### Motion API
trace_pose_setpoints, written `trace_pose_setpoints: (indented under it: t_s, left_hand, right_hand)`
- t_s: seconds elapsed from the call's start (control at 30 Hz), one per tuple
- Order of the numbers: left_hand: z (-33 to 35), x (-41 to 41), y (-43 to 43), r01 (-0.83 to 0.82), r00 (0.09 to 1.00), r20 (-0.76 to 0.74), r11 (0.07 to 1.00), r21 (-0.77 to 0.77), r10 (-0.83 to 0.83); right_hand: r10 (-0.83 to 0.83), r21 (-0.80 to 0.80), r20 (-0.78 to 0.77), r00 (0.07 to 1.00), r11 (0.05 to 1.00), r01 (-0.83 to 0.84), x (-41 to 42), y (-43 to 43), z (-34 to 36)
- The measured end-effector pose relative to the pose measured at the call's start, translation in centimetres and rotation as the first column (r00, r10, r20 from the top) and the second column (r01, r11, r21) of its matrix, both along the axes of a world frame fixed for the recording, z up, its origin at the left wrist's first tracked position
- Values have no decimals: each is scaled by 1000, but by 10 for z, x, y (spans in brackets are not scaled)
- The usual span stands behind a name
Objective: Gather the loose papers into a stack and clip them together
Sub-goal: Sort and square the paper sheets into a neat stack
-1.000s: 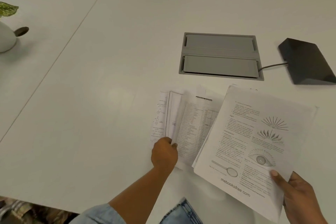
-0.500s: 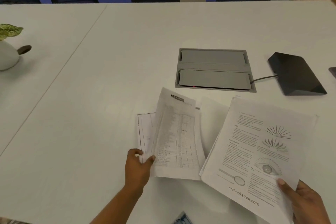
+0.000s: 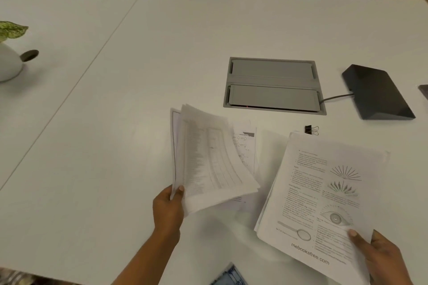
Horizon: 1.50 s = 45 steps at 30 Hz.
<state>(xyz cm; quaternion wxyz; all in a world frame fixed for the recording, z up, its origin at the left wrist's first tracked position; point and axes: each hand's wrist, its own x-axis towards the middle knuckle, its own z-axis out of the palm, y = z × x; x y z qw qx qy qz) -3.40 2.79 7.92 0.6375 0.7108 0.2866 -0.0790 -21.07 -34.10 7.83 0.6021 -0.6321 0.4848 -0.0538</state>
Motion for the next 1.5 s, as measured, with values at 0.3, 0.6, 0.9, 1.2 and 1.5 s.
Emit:
trace_pose_setpoints:
  t_s: [0.3, 0.6, 0.9, 1.2, 1.5]
  left_hand:
    - [60, -4, -22, 236, 968, 123, 960, -150, -218]
    - [59, -31, -56, 483, 873, 126, 872, -84, -471]
    - [57, -10, -46, 586, 810, 7, 809, 51, -587]
    - [56, 3, -64, 530, 822, -3, 767, -362, -569]
    - [59, 9, -99, 558, 829, 177, 808, -189, -531]
  right_hand:
    - [37, 136, 96, 995, 989, -50, 32, 25, 5]
    - [234, 187, 157, 959, 947, -262, 70, 55, 19]
    - [321, 265, 244, 915, 886, -381, 74, 54, 33]
    - [310, 363, 126, 942, 870, -334, 77, 42, 28]
    - [452, 34, 310, 837, 874, -484, 102, 41, 50]
